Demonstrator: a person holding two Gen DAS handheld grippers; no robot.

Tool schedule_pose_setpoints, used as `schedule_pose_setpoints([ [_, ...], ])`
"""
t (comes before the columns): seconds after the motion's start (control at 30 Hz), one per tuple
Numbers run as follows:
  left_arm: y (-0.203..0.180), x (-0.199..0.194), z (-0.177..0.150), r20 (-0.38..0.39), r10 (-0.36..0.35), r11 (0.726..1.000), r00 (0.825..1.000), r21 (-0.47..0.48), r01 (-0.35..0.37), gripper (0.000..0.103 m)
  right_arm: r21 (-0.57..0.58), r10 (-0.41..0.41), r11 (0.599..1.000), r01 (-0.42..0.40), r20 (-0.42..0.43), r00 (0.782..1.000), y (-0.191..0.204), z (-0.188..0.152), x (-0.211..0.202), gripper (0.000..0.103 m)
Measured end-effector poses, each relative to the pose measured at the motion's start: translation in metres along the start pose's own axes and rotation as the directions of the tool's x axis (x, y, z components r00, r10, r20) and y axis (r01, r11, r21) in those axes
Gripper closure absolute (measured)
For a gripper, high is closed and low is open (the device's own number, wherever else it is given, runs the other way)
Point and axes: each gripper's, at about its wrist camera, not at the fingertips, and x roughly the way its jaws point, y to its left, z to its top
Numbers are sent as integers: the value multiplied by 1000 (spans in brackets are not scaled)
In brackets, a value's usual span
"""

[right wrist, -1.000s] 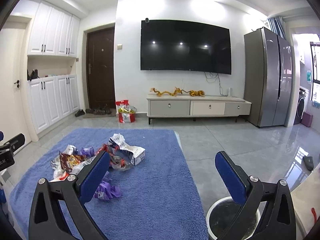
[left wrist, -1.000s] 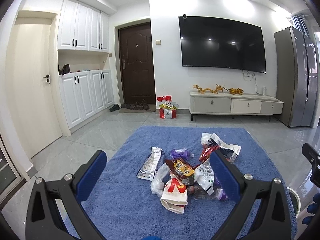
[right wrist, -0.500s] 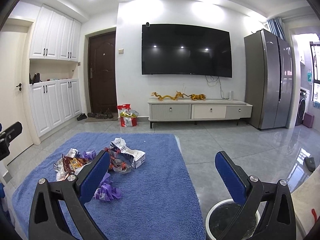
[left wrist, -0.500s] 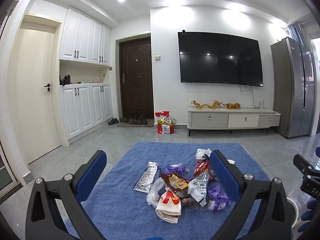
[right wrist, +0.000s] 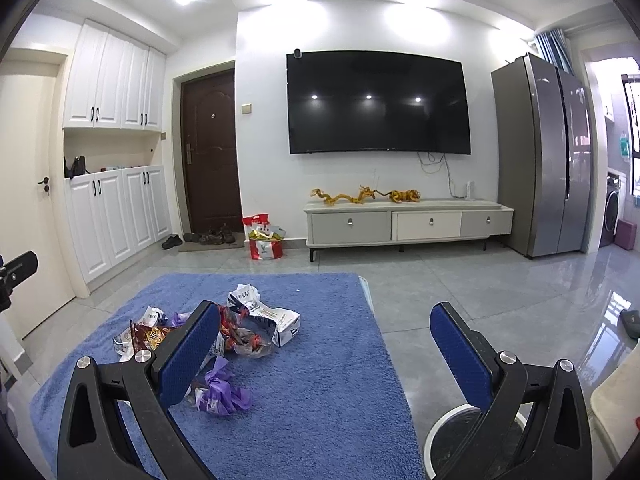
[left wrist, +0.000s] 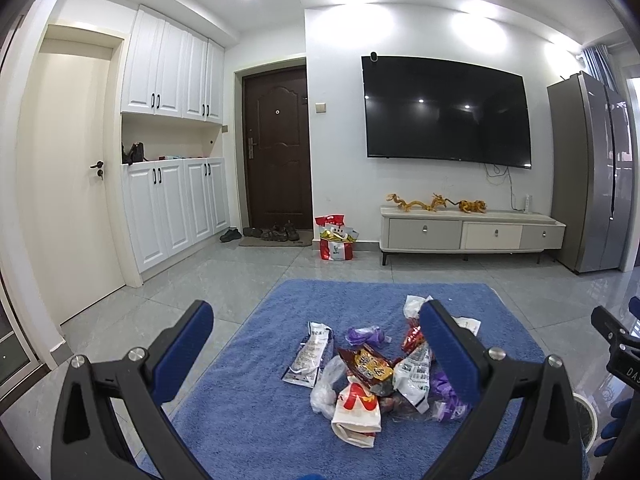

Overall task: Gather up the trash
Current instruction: 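Move both tools toward the pile of wrappers on the blue rug, then grasp the purple plastic bag with the right tool while the left tool grasps the white red-logo bag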

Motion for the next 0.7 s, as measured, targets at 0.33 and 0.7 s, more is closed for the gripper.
schedule_pose_setpoints([
  [0.33, 18, 23, -1, -69, -18, 999, 997, -40, 16, 0, -11, 7, 1000, -8, -29, 1000, 3, 2, 9, 0],
  [0.7, 27, 87, -51, -330, -100, 994, 939, -73, 80, 0, 6, 107, 994, -108, -192, 976, 14, -17, 56, 4],
])
